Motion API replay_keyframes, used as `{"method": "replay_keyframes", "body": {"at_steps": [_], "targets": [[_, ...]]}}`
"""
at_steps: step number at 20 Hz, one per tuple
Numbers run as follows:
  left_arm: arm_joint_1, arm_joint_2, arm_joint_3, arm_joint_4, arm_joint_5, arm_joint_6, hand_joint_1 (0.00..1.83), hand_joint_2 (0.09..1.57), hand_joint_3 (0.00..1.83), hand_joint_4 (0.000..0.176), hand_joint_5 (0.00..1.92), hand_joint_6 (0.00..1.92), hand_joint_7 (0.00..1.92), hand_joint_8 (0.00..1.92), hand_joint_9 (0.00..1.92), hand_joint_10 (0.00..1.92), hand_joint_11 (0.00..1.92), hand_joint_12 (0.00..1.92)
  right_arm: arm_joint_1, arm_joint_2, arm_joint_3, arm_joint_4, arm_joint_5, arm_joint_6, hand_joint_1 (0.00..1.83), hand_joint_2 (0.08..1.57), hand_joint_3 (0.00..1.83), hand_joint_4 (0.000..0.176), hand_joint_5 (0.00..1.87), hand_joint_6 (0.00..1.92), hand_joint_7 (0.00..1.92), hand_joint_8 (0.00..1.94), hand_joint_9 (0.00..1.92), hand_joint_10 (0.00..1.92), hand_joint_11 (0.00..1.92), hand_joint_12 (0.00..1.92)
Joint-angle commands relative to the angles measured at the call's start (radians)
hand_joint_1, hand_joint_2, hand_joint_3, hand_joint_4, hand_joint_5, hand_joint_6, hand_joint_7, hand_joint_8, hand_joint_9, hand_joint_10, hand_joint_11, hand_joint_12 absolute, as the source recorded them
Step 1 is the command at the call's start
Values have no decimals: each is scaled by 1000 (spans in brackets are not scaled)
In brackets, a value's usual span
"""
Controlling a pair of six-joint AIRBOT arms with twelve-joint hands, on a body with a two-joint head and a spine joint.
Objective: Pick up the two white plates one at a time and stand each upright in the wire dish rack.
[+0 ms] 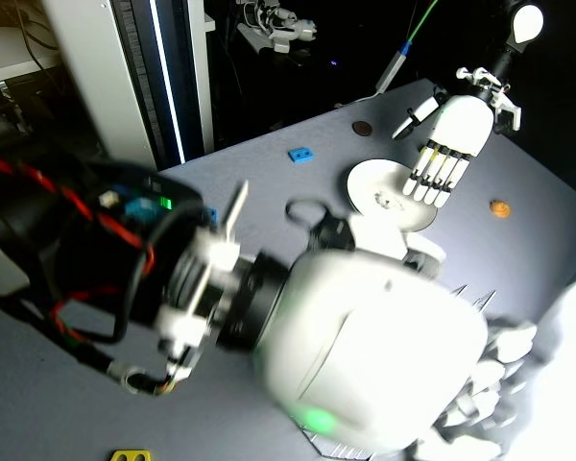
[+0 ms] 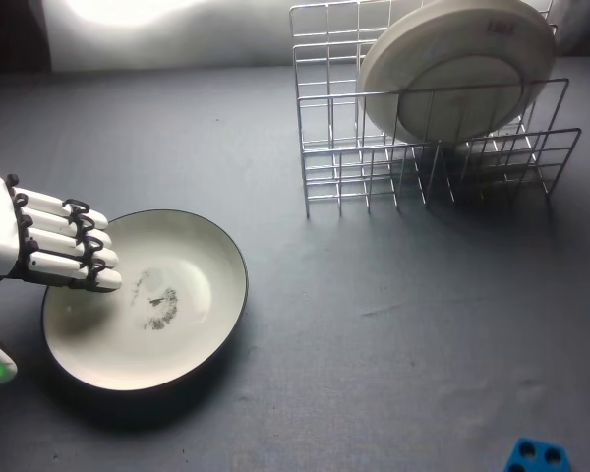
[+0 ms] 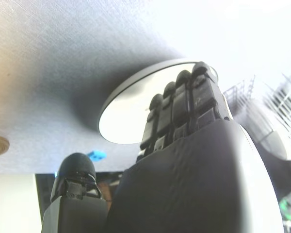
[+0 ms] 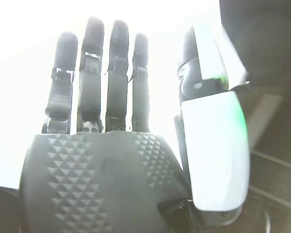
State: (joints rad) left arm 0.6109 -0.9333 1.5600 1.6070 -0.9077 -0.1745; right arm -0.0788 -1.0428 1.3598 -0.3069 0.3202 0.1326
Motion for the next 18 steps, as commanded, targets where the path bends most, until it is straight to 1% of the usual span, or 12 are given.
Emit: {"method": "replay_keyframes", "body": {"at_steps": [1, 2, 4, 7, 9, 11, 12, 13, 14, 16, 17, 18], "targets": [[1, -2, 5, -43, -16, -2, 0, 1152, 1, 0, 23, 3, 36, 3, 21, 2, 9, 6, 30, 3, -3, -3, 106, -9, 984, 1094, 1, 0, 635, 97, 727, 4, 506, 438, 97, 1399], [4, -4, 6, -43, -16, -2, 0, 1148, 0, 0, 20, 1, 32, 1, 12, 0, 0, 2, 40, 1, -12, -13, 104, -23, 994, 1088, 0, 0, 646, 97, 746, 11, 533, 441, 121, 1396], [12, -6, 6, -43, -16, -11, 0, 1147, 0, 0, 0, 0, 2, 0, 0, 0, 0, 0, 83, -2, -41, -87, 74, -49, 1015, 1078, 0, 0, 643, 88, 735, 5, 508, 421, 80, 1403], [26, -13, 9, -43, -12, -17, 0, 1139, 0, 0, 17, 7, 27, 10, 9, 4, 4, 2, 122, -9, -77, -155, 30, -70, 1026, 1104, 6, 0, 524, 30, 605, 0, 412, 375, 1, 1405], [37, -16, 9, -43, -13, -21, 0, 1140, 0, 0, 28, 9, 38, 12, 22, 8, 21, 9, 111, -23, -90, -163, 9, -128, 1006, 1114, 7, 0, 433, 1, 512, 0, 341, 343, 0, 1324], [55, -18, 9, -44, -13, -29, 0, 1137, 0, 0, 34, 10, 42, 11, 28, 8, 23, 11, 113, -29, -133, -237, 1, -166, 991, 1127, 7, 0, 338, 0, 419, 0, 283, 305, 0, 1237], [61, -19, 9, -44, -12, -32, 0, 1140, 0, 0, 36, 9, 44, 11, 23, 6, 11, 6, 121, -27, -155, -257, 1, -200, 973, 1126, 5, 0, 278, 0, 361, 0, 240, 274, 0, 1168], [71, -21, 9, -44, -9, -38, 0, 1137, 0, 0, 32, 7, 38, 7, 13, 1, 3, 3, 128, -25, -198, -257, 1, -283, 971, 1111, 0, 0, 228, 0, 303, 0, 196, 244, 0, 1101], [77, -22, 9, -44, -7, -42, 0, 1132, 0, 0, 6, 1, 12, 1, 2, 0, 0, 0, 132, -25, -227, -257, 0, -350, 976, 1085, 0, 0, 214, 0, 293, 0, 190, 220, 0, 1062], [91, -26, 9, -44, -4, -48, 0, 1137, 0, 0, 30, 11, 34, 10, 18, 7, 15, 7, 136, -28, -282, -257, -38, -432, 989, 1040, 0, 0, 125, 2, 194, 2, 127, 122, 0, 821], [98, -27, 9, -44, -2, -51, 0, 1141, 0, 0, 27, 9, 36, 10, 20, 7, 14, 7, 129, -38, -301, -257, -64, -472, 981, 1052, 0, 0, 66, 7, 91, 0, 55, 75, 0, 523], [107, -27, 9, -44, 2, -55, 0, 1138, 0, 0, 28, 8, 38, 10, 20, 6, 11, 6, 120, -48, -311, -256, -67, -509, 994, 1074, 6, 0, 12, 1, 17, 0, 10, 14, 0, 111]]}}
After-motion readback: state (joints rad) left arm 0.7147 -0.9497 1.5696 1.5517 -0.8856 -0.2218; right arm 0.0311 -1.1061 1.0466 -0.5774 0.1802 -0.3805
